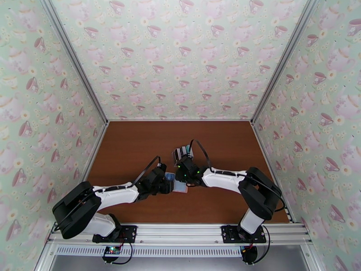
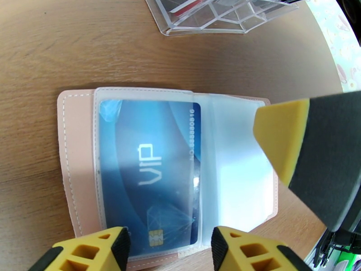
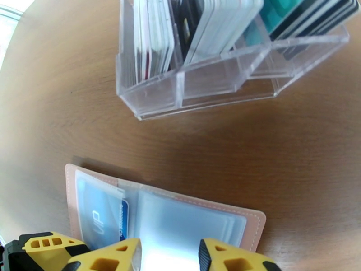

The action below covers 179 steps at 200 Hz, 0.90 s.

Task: Put the credit cards into the card holder

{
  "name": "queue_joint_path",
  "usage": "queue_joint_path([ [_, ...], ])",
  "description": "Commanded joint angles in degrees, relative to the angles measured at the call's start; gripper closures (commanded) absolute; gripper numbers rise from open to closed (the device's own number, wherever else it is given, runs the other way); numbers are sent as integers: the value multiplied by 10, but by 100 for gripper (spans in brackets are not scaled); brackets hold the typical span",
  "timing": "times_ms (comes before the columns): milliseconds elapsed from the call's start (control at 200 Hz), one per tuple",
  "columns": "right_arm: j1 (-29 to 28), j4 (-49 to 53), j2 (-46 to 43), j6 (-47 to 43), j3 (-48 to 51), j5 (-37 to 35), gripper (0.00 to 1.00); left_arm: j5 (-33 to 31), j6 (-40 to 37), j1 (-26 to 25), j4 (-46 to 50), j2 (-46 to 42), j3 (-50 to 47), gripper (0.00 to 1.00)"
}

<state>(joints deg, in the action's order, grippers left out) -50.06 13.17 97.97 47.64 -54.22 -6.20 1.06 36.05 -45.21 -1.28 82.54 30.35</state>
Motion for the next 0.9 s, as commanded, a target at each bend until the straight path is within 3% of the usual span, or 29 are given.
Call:
queue_joint_path([
  [0,4,18,20,-12,-19,-12,60,5,5,0,63,17,-27,42],
  [240,4,13,37,-11,-24,-5,60,7,6,0,61,14,-29,36],
  [446,-1,-27,49,8,-15,40,61,9,5,-1,59,18,-25,20],
  [686,-4,-88,54,38,8,89,61,5,5,-2,61,30,-20,20],
  [891,-4,-129,54,59,21,118,61,-6,5,-4,73,47,-9,28],
])
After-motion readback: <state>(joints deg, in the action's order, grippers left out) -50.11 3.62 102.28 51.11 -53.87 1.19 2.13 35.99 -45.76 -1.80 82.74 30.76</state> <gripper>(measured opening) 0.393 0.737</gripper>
